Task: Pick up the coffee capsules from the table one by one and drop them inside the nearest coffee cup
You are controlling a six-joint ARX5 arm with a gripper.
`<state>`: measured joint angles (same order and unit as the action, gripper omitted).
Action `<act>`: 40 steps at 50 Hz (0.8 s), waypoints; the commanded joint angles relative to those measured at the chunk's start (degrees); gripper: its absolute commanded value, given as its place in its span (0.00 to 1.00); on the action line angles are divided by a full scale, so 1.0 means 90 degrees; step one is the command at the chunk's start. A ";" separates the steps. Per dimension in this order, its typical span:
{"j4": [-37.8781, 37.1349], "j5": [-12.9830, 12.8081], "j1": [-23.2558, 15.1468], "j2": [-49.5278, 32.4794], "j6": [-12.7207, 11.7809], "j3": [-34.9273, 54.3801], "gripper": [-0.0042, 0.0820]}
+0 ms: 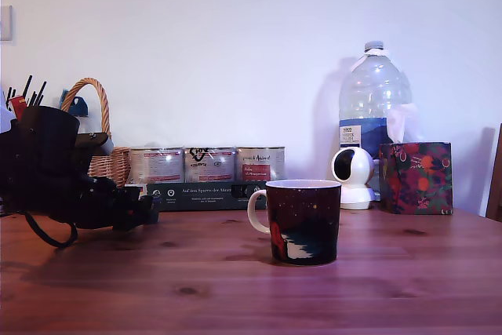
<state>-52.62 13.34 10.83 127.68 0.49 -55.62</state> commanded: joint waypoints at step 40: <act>0.0984 0.0134 0.0192 -0.0437 0.0019 0.0083 0.69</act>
<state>-43.64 14.66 12.34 124.22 0.38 -55.62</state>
